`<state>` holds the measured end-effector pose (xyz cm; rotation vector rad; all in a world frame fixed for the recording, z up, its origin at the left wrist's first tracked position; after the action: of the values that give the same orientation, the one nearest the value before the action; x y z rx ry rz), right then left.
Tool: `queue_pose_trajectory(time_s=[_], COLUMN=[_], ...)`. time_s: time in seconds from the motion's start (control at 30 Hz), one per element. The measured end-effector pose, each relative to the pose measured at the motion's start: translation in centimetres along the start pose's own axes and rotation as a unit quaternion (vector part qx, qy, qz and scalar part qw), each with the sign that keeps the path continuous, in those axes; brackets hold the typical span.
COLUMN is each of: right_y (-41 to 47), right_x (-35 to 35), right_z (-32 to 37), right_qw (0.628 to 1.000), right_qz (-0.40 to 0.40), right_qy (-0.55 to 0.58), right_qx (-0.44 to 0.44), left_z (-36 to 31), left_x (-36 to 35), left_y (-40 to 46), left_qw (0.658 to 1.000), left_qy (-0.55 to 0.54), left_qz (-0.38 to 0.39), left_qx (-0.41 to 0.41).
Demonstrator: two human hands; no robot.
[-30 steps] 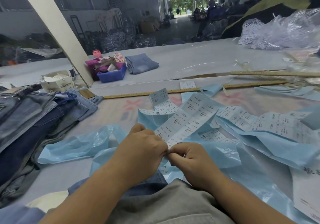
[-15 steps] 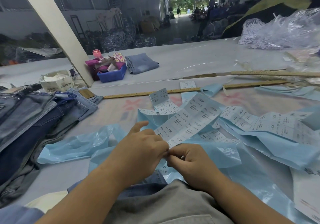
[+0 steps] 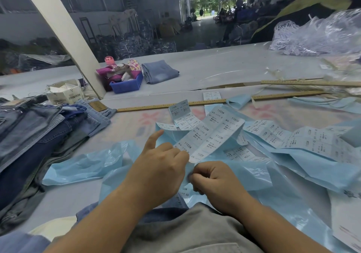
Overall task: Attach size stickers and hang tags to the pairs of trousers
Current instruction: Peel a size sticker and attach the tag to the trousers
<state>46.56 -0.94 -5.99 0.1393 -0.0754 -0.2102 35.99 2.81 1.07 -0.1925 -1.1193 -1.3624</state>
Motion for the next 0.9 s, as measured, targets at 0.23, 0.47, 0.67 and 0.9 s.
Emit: queue_pose_trajectory(time_s=[0.23, 0.47, 0.67, 0.9], right_y=[0.1, 0.4, 0.8, -3.3], right_x=[0.3, 1.2, 2.5, 4.3], right_z=[-1.2, -3.0, -4.9, 0.6], right_qw=[0.998, 0.988, 0.958, 0.974], right_qz=[0.004, -0.031, -0.057, -0.028], right_qy=[-0.046, -0.1, -0.133, -0.07], right_qx=[-0.05, -0.113, -0.246, -0.215], left_z=[0.1, 1.9, 5.8, 0.1], left_x=[-0.3, -0.5, 3.2, 8.7], left_y=[-0.1, -0.4, 0.3, 5.2], left_qw=[0.999, 0.963, 0.915, 0.966], left_qy=[-0.033, -0.21, -0.249, -0.158], left_qz=[0.01, 0.008, -0.063, -0.053], left_qx=[0.021, 0.169, 0.311, 0.2])
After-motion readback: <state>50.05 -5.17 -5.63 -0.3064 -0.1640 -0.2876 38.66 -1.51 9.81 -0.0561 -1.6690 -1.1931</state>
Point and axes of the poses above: each hand's wrist, its own y-axis towards the middle knuckle, its own x-axis out of the back of the hand, z = x × y, the point moved 6 cm from there along y, towards the middle knuckle, and after that the axes turned 13 degrees about y, right-handed, at the moved point
